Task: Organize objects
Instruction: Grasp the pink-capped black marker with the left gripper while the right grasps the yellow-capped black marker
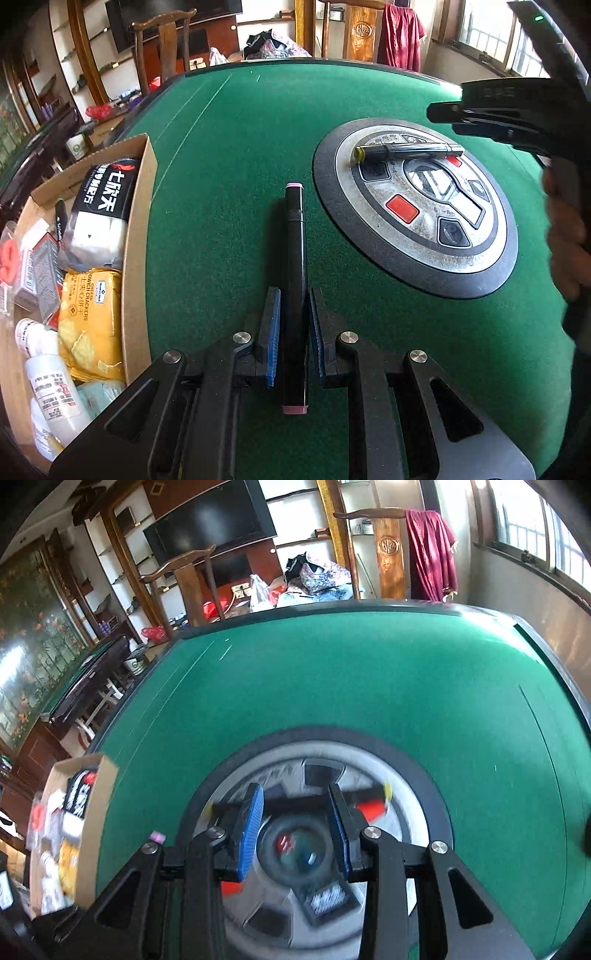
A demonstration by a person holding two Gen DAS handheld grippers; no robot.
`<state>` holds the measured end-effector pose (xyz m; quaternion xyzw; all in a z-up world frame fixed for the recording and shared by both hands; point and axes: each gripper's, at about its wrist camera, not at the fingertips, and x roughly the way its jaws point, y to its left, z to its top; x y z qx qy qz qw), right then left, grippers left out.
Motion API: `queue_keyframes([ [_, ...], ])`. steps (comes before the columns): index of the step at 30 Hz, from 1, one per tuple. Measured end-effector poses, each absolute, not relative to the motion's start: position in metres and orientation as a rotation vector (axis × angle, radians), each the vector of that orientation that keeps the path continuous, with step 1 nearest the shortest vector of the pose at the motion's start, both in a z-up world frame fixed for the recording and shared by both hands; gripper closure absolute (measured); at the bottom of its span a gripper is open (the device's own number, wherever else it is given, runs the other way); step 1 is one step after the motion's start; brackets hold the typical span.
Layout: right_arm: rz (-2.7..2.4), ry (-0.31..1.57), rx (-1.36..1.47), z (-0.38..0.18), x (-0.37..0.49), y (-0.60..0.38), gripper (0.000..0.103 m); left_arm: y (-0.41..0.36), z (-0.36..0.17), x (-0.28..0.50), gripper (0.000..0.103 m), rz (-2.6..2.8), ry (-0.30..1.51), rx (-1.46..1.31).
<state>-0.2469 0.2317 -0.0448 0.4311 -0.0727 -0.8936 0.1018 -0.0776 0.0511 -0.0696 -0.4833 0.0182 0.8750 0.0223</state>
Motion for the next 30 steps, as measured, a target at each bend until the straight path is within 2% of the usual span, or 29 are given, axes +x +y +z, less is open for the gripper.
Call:
queue_keyframes([
  [8, -2.545, -0.133, 1.349, -0.066, -0.264, 0.23, 0.067, 0.041, -0.073, -0.083, 0.089, 2.702, 0.041, -1.501],
  [12, -2.426, -0.26, 1.356, -0.066, -0.25, 0.237, 0.067, 0.039, -0.073, -0.084, 0.089, 2.699, 0.047, -1.498],
  [23, -2.482, -0.149, 1.383, -0.073, -0.239, 0.217, 0.067, 0.041, -0.074, -0.084, 0.089, 2.703, 0.056, -1.492],
  [25, -2.496, -0.122, 1.4, -0.075, -0.242, 0.212, 0.07, 0.04, -0.075, -0.083, 0.089, 2.704, 0.059, -1.491],
  [26, -2.517, -0.095, 1.402, -0.074, -0.241, 0.209, 0.073, 0.041, -0.075, -0.082, 0.089, 2.705, 0.062, -1.49],
  [27, -2.521, -0.086, 1.404, -0.074, -0.241, 0.208, 0.083, 0.041, -0.075, -0.082, 0.089, 2.705, 0.066, -1.489],
  [29, -2.554, -0.049, 1.419, -0.075, -0.238, 0.204, 0.09, 0.042, -0.075, -0.082, 0.089, 2.706, 0.068, -1.489],
  [30, -2.563, -0.036, 1.417, -0.074, -0.235, 0.203, 0.09, 0.042, -0.075, -0.082, 0.089, 2.706, 0.067, -1.489],
])
